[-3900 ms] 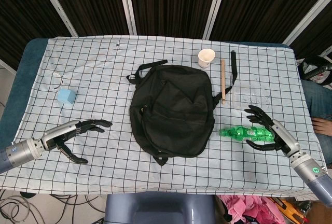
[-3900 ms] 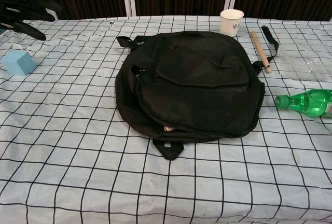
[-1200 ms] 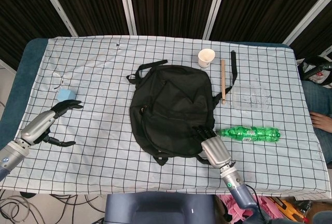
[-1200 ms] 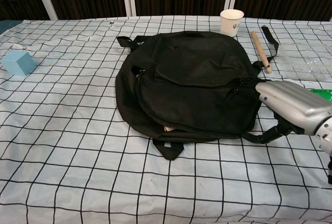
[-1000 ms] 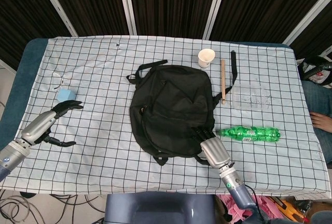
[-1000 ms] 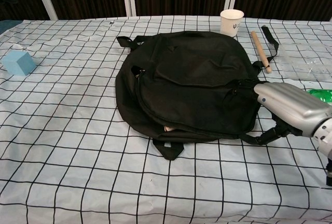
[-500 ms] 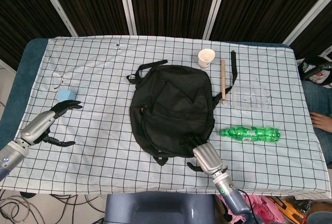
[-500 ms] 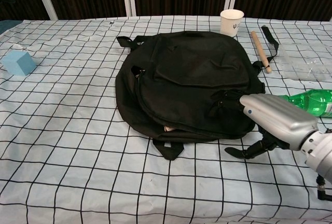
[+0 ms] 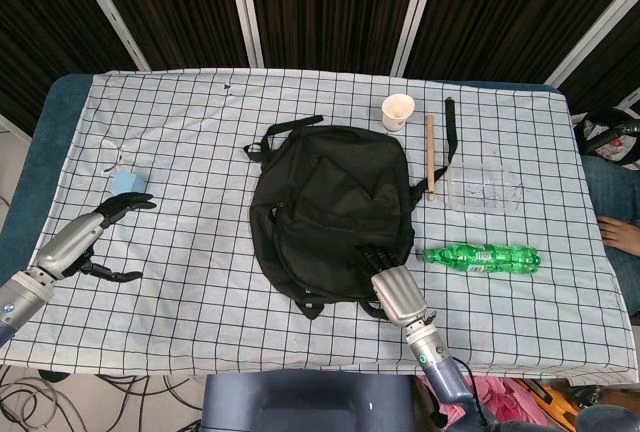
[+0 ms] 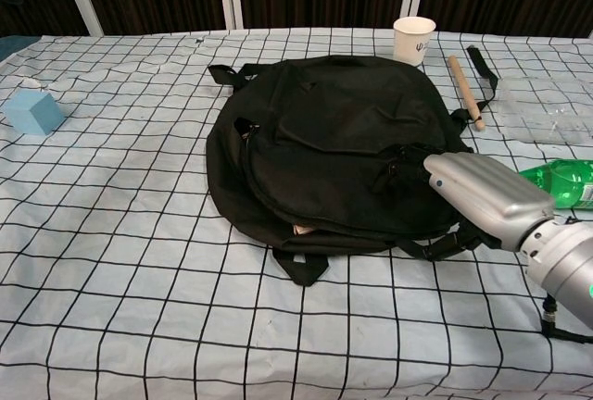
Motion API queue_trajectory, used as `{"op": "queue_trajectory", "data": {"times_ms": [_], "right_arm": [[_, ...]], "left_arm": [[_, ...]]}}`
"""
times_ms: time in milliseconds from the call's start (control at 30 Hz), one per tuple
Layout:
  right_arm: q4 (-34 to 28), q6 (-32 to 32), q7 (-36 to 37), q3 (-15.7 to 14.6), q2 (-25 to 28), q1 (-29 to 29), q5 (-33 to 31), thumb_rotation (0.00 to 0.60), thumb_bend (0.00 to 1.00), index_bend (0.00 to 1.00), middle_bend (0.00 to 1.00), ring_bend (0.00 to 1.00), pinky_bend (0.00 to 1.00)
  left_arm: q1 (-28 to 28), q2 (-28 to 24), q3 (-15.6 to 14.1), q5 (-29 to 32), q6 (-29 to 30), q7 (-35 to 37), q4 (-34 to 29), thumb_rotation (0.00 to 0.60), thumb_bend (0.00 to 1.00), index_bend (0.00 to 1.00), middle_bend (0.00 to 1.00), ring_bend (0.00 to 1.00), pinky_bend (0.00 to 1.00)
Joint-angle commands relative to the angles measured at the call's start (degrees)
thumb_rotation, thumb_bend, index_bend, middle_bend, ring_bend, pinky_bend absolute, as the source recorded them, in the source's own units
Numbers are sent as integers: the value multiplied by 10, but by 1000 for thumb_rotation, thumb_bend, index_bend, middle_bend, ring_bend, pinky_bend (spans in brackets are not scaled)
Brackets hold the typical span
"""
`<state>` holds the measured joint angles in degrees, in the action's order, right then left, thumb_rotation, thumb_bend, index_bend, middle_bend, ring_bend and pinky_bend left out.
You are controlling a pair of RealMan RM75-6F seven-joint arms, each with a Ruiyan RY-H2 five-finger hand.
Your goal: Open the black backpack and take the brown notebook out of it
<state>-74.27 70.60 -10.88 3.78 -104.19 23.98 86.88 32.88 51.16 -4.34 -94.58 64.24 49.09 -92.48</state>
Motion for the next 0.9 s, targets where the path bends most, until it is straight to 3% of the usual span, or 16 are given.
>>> {"op": "queue_trajectory", "data": {"times_ms": [33,367,633,900], "right_arm": [[-5,5,6,3,6,0,3,600,379,334,99,65,122],[-54,-3,8,-1,47,4,5,600,438,336,99,65,122],[-51,-39,26,24,45,29,-17,600,486,370,100,65,122],[-39,-69,62,47,53,55,-36,600,485,490,139,66,122]], "left_arm": [[0,0,1,-1,-1,0,0,600,97,155,82,0,0],[-1,4,3,-2,-6,-3,-1,600,98,155,82,0,0],[-2,3,6,-6,-7,-20,-13,600,97,155,83,0,0],[-7,-3,9,6,-12,-44,-26,600,98,155,89,0,0]]}}
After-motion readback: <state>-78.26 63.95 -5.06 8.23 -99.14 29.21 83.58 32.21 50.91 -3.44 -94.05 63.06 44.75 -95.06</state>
